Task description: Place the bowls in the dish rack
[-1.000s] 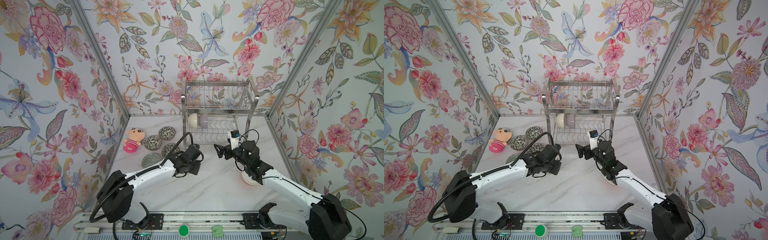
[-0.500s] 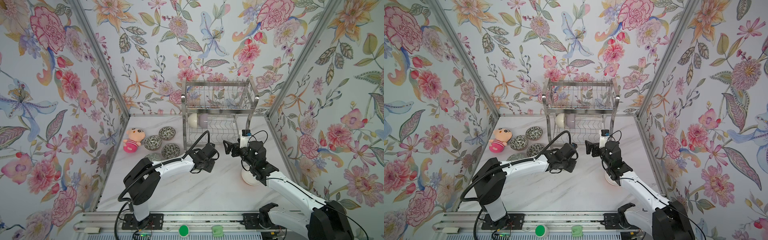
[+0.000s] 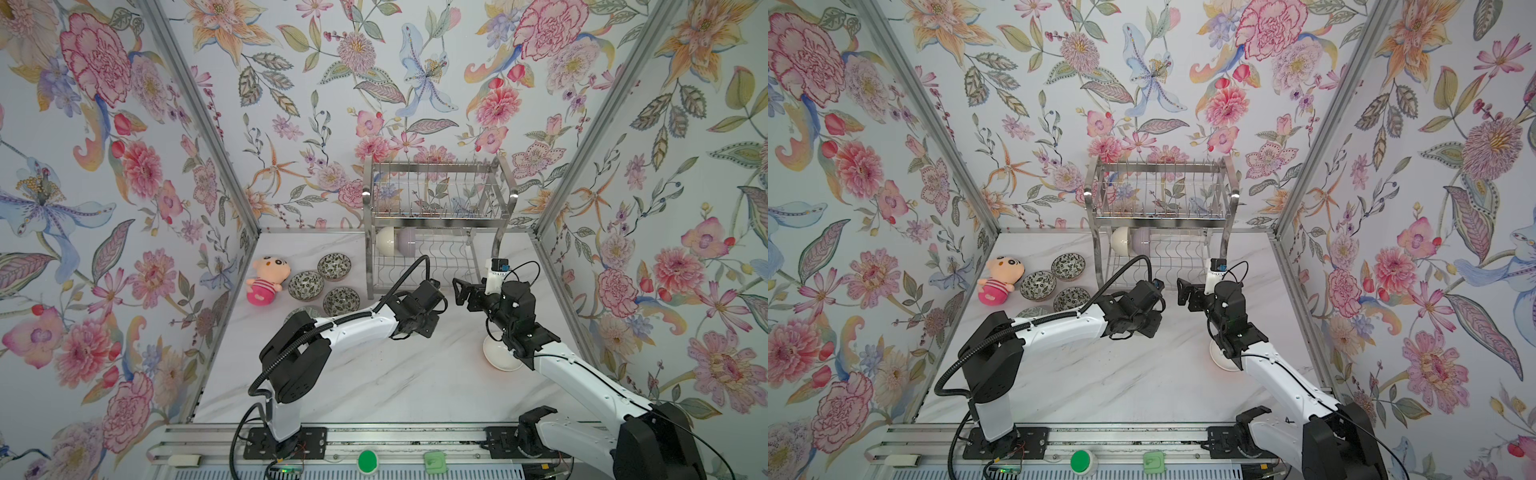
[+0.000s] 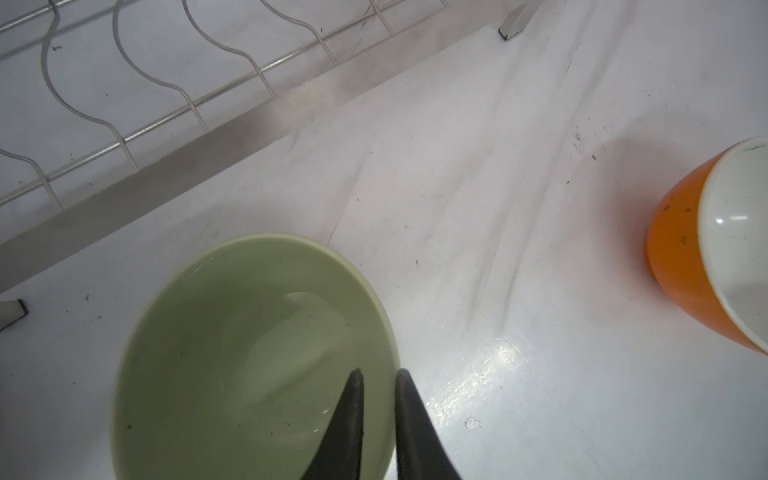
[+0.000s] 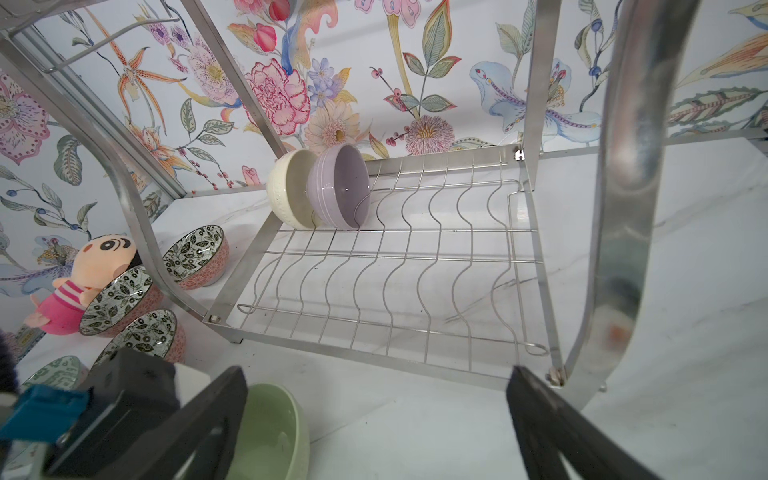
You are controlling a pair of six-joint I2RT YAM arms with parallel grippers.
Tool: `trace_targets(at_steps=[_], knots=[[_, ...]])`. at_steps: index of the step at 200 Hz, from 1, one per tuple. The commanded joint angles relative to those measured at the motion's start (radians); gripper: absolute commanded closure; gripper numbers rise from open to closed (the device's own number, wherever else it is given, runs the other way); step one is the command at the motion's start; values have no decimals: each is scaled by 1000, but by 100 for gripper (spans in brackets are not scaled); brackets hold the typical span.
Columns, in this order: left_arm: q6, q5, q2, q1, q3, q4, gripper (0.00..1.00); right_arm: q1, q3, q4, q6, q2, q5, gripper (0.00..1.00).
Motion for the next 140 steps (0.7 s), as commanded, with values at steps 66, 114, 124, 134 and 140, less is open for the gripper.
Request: trace_targets(at_steps=[66,114,124,134,140], knots=[[22,-27,-45,40,17,14,70,-5,-18,0,21,4,1,1],[39,-63,-221,121,-71,20,59,-5,-19,8,20,20,-7,1],[36,-36,-272,153,-114,41,57,-5,-17,11,19,30,-14,1],[29,5,-347,187,-172,78,55,-1,-16,12,17,41,-17,1],[22,29,-386,209,-207,107,54,5,-10,11,15,50,-18,1]])
